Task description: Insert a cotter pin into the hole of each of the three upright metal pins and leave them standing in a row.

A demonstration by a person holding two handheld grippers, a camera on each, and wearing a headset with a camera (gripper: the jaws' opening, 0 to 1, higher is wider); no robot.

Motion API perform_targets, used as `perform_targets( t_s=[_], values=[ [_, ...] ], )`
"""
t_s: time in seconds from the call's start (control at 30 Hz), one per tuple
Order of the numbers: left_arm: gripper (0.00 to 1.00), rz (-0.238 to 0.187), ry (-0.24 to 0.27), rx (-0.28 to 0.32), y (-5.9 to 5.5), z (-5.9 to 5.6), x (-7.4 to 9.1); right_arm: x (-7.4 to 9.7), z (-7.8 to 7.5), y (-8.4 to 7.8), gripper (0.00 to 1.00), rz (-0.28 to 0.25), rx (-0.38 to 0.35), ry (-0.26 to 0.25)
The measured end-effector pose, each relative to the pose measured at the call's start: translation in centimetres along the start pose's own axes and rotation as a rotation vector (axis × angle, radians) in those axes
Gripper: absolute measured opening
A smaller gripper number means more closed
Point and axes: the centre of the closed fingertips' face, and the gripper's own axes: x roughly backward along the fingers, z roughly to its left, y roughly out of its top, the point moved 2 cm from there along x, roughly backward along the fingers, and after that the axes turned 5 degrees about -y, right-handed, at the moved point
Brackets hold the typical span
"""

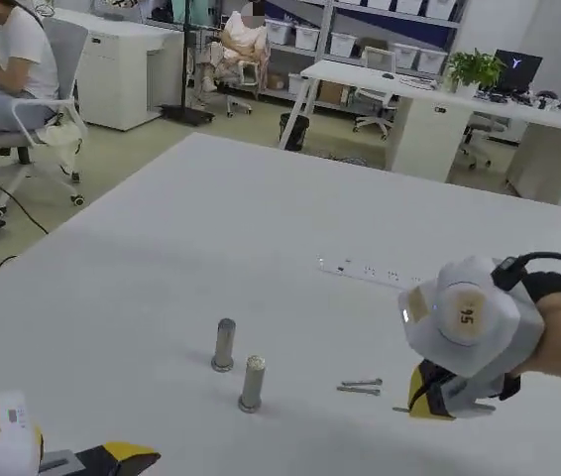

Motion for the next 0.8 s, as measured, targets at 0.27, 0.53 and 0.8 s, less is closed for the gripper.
perform_targets(
  t_s=[0.27,0.53,0.8],
  values=[
    [0.66,-0.007,0.019,0.010,1.0,1.2,0.3,2.3,2.0,0.6,0.02,-0.068,-0.035,-0.035],
    [0.60,0.036,-0.013,-0.005,1.5,2.0,0.1,3.7,3.9,0.8,0.02,-0.093,-0.019,-0.062],
    [0.58,0.035,-0.013,0.006,2.2,2.8,-0.1,5.2,4.6,1.7,0.02,-0.173,-0.058,-0.116]
  ],
)
